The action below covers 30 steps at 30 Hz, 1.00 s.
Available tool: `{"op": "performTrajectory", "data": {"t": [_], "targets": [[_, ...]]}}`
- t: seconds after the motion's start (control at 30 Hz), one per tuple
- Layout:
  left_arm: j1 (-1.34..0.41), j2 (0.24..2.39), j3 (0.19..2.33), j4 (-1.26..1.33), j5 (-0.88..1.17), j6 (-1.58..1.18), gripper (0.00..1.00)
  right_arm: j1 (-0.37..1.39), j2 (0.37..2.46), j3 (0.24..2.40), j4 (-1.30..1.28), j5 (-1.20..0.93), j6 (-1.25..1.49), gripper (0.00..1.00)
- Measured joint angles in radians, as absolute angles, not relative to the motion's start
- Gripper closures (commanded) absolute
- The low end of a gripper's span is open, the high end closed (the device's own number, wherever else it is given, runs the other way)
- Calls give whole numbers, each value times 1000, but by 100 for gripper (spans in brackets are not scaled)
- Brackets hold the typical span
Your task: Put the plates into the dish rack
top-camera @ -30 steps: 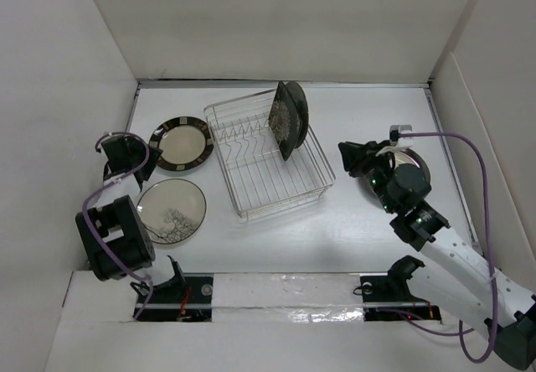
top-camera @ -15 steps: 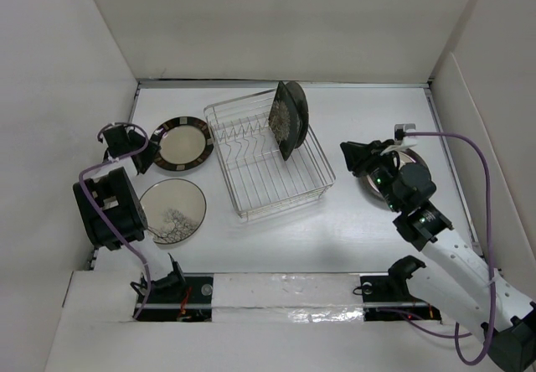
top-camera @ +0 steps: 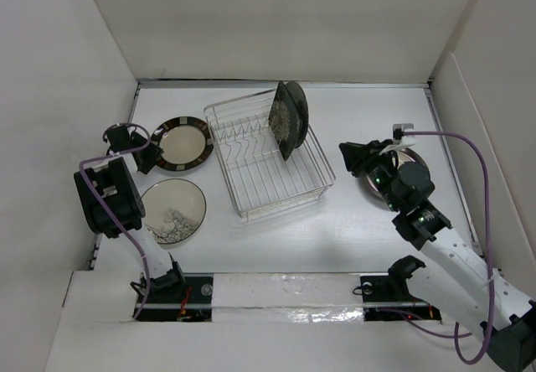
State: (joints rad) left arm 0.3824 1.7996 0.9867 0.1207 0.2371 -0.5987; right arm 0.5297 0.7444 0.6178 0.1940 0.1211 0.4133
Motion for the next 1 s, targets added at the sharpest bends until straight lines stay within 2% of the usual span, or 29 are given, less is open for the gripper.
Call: {"op": "performTrajectory", "data": {"t": [0.2,0.33,0.43,0.47,0.53,0.73,1.0], "targets": [[382,1805,990,128,236,-591,57,530,737,618,193,121,415,71],[382,1821,990,153,251,-592,65,529,733,618,193,121,415,71],[388,1827,990,160,251,-591,78,530,733,618,192,121,415,71],[390,1829,990,162,255,-593,88,530,733,618,192,121,415,71],[395,1829,989,177,276,-599,100,530,733,618,192,121,415,71],[395,1805,971,200,262,-607,100,530,733,618,192,121,415,71],[395,1603,914,185,112,-591,100,530,735,618,192,121,415,71]]}}
